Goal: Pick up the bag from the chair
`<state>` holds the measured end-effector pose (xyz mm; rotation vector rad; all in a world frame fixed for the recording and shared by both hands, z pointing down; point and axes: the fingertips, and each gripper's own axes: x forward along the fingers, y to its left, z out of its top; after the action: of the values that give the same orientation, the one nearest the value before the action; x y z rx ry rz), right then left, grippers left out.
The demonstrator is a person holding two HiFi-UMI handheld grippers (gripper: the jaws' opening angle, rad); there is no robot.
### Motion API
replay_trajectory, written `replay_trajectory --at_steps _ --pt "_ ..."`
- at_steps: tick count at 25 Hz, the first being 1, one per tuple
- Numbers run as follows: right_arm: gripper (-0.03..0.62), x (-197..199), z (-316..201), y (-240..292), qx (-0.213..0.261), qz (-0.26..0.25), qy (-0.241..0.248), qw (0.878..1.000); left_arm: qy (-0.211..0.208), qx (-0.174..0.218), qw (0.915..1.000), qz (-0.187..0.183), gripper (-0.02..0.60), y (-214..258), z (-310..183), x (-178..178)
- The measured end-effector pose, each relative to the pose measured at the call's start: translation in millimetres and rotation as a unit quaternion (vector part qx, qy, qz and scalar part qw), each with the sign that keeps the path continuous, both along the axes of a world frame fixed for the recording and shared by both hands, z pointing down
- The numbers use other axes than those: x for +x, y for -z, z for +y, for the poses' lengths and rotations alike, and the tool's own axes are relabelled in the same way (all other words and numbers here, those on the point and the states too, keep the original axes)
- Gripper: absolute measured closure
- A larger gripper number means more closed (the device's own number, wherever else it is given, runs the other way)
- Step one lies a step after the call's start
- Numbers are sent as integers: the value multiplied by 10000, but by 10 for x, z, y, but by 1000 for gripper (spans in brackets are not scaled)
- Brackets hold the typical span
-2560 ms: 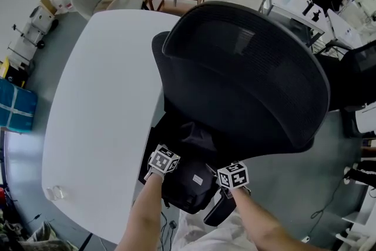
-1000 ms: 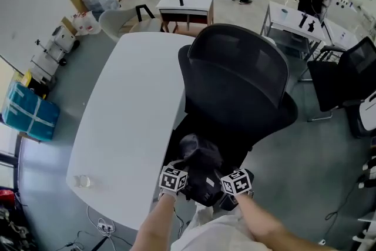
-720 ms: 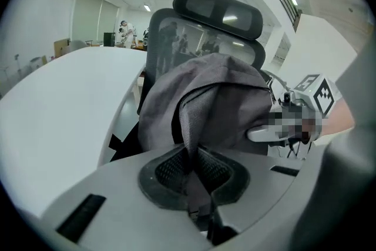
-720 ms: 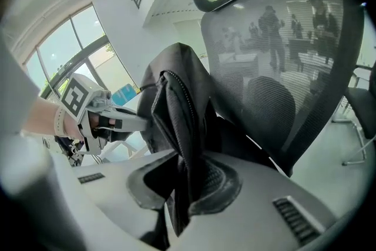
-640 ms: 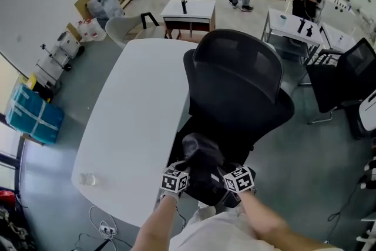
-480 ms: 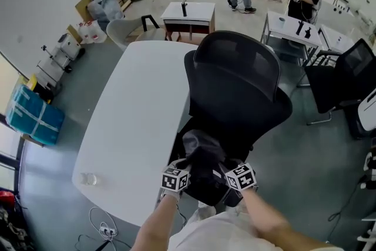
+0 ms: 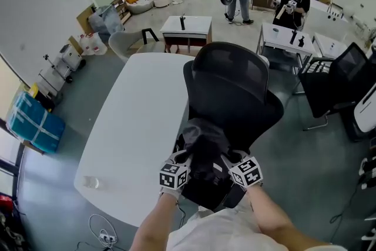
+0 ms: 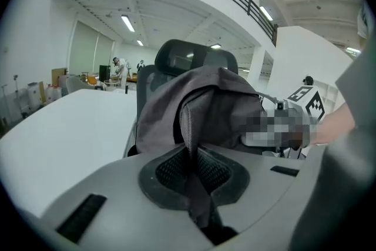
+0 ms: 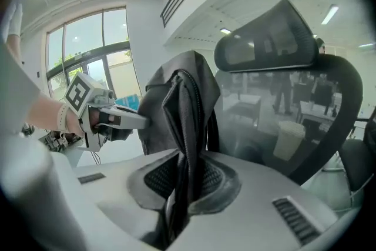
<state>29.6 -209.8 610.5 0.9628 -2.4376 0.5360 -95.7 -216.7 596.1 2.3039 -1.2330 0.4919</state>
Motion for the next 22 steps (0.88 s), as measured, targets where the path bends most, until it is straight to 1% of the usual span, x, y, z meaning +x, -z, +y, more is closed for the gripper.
replay_trajectory --at_steps 6,10,13,17,22 --pt "551 94 -91 646 697 -83 114 9975 -13 661 9977 149 545 658 -54 101" --pt "551 163 -119 1073 1168 -189 124 9929 35 1126 9932 274 545 1098 -49 167" --pt "551 216 -143 1330 1428 -287 96 9893 25 1431 9892 302 546 1375 -58 225" --pt "551 247 -147 1565 1638 -408 79 9856 16 1693 9850 324 546 1629 -68 259" --pt "551 261 -149 1780 1827 -517 61 9818 14 1864 9817 395 546 1829 -70 270"
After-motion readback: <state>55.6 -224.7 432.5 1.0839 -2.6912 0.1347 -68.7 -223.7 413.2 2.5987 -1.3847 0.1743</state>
